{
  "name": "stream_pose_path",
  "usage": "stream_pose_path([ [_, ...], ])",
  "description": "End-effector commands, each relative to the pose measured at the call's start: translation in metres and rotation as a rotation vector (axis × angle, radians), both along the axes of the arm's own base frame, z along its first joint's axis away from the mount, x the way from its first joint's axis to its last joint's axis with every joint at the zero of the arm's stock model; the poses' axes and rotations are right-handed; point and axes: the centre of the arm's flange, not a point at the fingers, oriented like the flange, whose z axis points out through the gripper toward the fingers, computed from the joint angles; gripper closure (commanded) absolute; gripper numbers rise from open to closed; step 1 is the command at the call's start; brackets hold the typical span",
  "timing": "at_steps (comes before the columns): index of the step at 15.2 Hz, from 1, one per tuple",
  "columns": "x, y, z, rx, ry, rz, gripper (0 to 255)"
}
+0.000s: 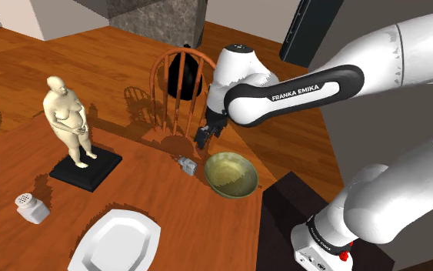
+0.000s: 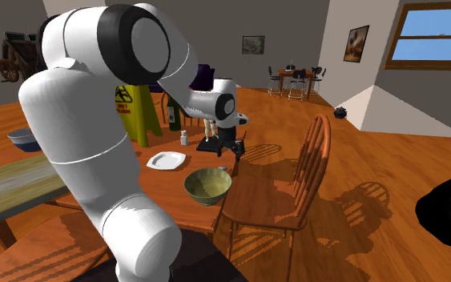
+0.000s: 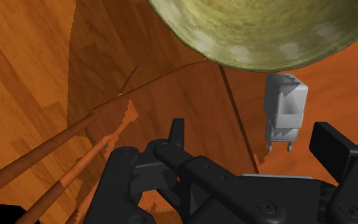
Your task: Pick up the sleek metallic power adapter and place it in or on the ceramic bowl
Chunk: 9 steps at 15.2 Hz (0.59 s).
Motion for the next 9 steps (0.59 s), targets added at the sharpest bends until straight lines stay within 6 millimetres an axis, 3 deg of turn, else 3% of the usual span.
stream_pose_path([
  [1,0.005,0.017,-0.018,0.004,0.009,0.009,0],
  [7,0.027,0.069,-0.07,0.012,0.034,0.035,0],
  [9,0.027,0.069,-0.08,0.012,0.034,0.035,0],
])
